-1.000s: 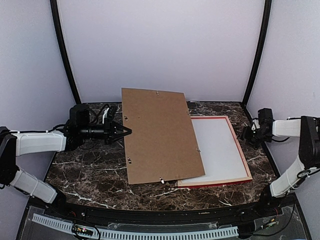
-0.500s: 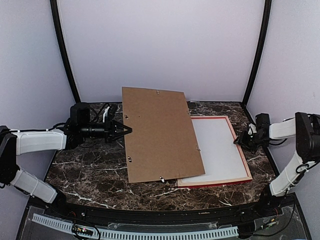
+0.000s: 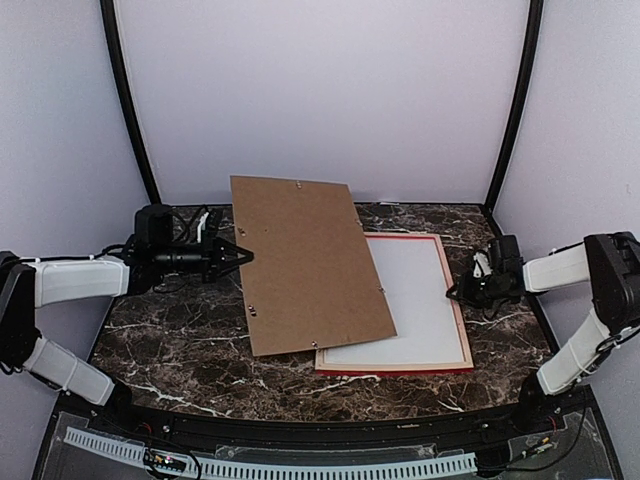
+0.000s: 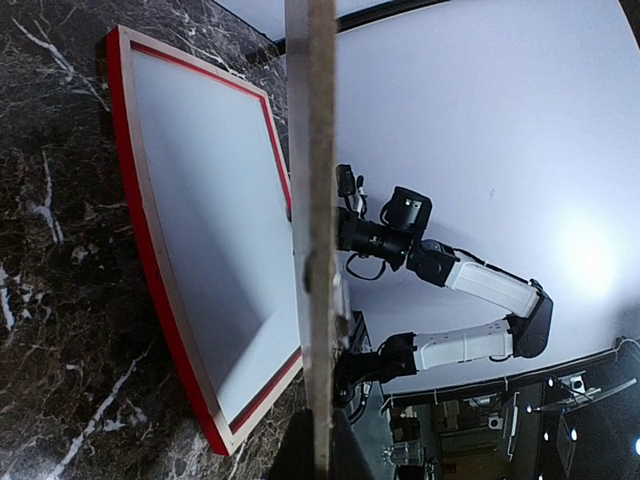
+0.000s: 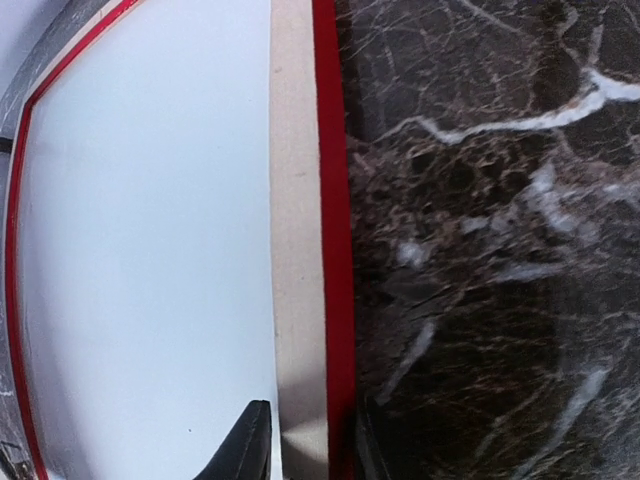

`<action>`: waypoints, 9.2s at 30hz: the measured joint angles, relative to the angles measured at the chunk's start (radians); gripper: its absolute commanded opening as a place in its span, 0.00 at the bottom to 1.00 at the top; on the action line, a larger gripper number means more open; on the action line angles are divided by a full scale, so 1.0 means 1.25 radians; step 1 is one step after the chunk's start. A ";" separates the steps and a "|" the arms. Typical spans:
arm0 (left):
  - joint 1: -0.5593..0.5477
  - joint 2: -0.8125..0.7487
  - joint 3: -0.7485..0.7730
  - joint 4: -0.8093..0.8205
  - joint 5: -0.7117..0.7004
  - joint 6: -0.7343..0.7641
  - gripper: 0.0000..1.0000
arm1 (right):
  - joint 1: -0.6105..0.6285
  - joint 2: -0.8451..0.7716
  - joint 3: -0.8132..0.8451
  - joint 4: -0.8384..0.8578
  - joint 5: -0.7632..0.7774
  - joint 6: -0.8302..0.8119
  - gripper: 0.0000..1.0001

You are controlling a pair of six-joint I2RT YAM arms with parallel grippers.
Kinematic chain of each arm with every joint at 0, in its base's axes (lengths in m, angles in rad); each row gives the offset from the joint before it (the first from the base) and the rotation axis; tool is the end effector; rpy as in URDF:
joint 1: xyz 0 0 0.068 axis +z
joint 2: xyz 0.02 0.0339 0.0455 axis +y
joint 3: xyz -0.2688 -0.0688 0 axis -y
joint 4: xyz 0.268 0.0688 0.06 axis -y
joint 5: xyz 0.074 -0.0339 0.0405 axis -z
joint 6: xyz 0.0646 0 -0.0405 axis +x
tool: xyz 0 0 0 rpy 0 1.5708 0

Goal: Put the photo into the frame
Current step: Move the frame body to the center of the board, then place the backboard on the frame body, then press the backboard against the frame body.

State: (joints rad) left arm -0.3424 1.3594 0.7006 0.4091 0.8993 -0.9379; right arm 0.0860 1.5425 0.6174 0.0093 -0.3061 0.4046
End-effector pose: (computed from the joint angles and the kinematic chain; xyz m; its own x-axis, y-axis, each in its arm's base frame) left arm 0.2872 -0.1561 0.2315 -0.8823 -0.2181 -0.4171 0.3585 0.2629 -0.8957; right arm 0.3014 0.0455 0.0967 -0.8306 0.3051 -0.4659 0.0676 0.8856 0.4595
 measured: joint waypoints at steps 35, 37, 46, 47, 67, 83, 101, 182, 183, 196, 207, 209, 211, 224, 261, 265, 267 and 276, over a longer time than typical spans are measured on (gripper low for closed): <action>0.063 -0.108 -0.053 -0.076 -0.030 -0.028 0.00 | 0.398 0.127 0.085 0.142 0.046 0.283 0.35; 0.060 -0.109 -0.058 -0.077 -0.033 -0.031 0.00 | 0.403 0.124 0.081 0.143 0.039 0.297 0.38; 0.045 -0.123 -0.086 -0.077 -0.036 -0.037 0.00 | 0.401 0.039 0.057 0.094 0.039 0.303 0.46; 0.042 -0.124 -0.087 -0.077 -0.035 -0.037 0.00 | 0.397 0.025 0.061 0.080 0.043 0.296 0.46; -0.002 0.025 -0.089 0.019 0.035 -0.087 0.00 | 0.270 -0.056 0.114 -0.062 0.074 0.171 0.50; -0.003 0.106 -0.064 0.019 0.056 -0.070 0.00 | 0.267 -0.031 0.103 -0.062 0.063 0.158 0.50; -0.017 0.162 -0.049 0.045 0.084 -0.077 0.00 | 0.265 -0.011 0.102 -0.059 0.056 0.156 0.50; -0.034 0.275 -0.015 0.091 0.119 -0.087 0.40 | 0.284 0.026 0.117 -0.020 0.006 0.130 0.52; -0.034 0.277 -0.012 0.087 0.119 -0.082 0.42 | 0.288 0.028 0.124 -0.021 0.007 0.124 0.53; -0.035 0.284 0.015 0.005 0.107 -0.024 0.52 | 0.317 0.142 0.293 -0.078 0.031 0.028 0.60; -0.035 0.303 0.024 -0.019 0.105 0.002 0.55 | 0.346 0.246 0.432 -0.140 0.033 -0.052 0.61; -0.035 0.308 0.024 -0.019 0.105 0.003 0.55 | 0.350 0.258 0.448 -0.152 0.033 -0.062 0.61; -0.035 0.312 0.024 -0.019 0.105 0.003 0.55 | 0.352 0.271 0.461 -0.159 0.032 -0.072 0.61; -0.040 0.337 0.029 -0.018 0.105 0.002 0.55 | 0.359 0.329 0.519 -0.195 0.027 -0.114 0.59; -0.055 0.354 0.044 -0.037 0.081 0.021 0.72 | 0.382 0.208 0.440 -0.210 0.005 -0.076 0.56; -0.061 0.353 0.068 -0.092 0.059 0.048 0.73 | 0.382 0.198 0.407 -0.209 0.007 -0.066 0.56; -0.065 0.353 0.081 -0.128 0.041 0.068 0.74 | 0.382 0.193 0.396 -0.210 0.009 -0.062 0.56; -0.080 0.336 0.121 -0.257 -0.036 0.141 0.75 | 0.404 0.171 0.370 -0.193 0.006 -0.040 0.56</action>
State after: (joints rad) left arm -0.4423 1.7790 0.8524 0.0879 0.8539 -0.7620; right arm 0.5915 1.7557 1.0801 -0.2325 -0.2989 0.3542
